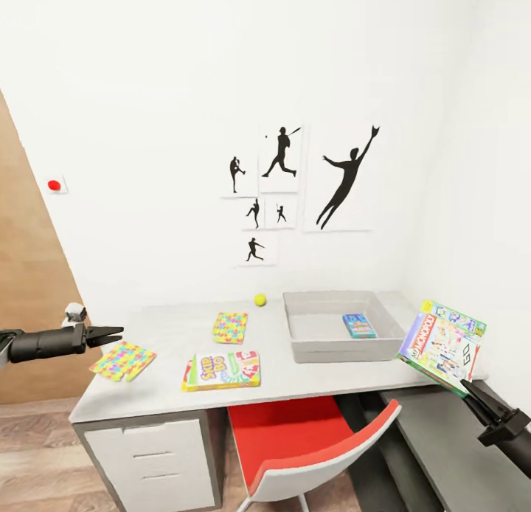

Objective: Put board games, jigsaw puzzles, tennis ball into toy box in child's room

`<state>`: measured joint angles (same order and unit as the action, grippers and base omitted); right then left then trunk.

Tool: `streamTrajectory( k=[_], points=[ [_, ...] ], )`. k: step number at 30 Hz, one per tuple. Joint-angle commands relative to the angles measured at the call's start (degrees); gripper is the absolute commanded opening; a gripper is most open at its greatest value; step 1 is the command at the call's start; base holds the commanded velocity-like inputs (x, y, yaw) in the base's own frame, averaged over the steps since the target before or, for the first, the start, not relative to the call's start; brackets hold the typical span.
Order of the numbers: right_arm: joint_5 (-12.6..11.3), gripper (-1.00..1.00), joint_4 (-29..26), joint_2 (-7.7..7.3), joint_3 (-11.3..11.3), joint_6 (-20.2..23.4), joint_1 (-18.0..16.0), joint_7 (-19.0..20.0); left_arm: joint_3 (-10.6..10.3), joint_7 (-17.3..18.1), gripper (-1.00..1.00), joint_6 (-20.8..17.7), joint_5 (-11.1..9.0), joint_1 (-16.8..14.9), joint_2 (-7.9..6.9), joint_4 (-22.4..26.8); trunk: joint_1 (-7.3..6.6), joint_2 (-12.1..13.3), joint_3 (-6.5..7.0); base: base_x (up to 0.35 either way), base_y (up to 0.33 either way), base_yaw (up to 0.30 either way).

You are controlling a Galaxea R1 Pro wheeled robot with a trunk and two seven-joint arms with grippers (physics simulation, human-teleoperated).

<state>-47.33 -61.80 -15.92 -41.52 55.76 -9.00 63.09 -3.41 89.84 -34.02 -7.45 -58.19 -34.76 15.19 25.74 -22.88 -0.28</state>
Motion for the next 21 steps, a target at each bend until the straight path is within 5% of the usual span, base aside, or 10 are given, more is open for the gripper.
streamTrajectory(
  k=[1, 8, 21],
  points=[
    [0.0, -1.00, 0.0, 0.01, 0.0, 0.2, -0.1, 0.2, -0.4, 0.2, 1.00, -0.6, -0.4, 0.0, -0.06, 0.0, 0.04, 0.0, -0.03, 0.206, 0.098, -0.280],
    [0.1, -1.00, 0.0, 0.01, 0.0, 0.2, -0.1, 0.2, -0.4, 0.2, 1.00, 0.3, -0.4, 0.0, -0.07, -0.1, 0.04, 0.0, -0.03, 0.151, 0.039, -0.257],
    [0.3, -1.00, -0.1, 0.05, 0.0, 0.0, -0.1, 0.2, -0.4, 0.2, 1.00, 0.5, -0.4, 0.0, -0.04, -0.1, 0.04, 0.0, -0.03, 0.219, 0.065, -0.031]
  ],
)
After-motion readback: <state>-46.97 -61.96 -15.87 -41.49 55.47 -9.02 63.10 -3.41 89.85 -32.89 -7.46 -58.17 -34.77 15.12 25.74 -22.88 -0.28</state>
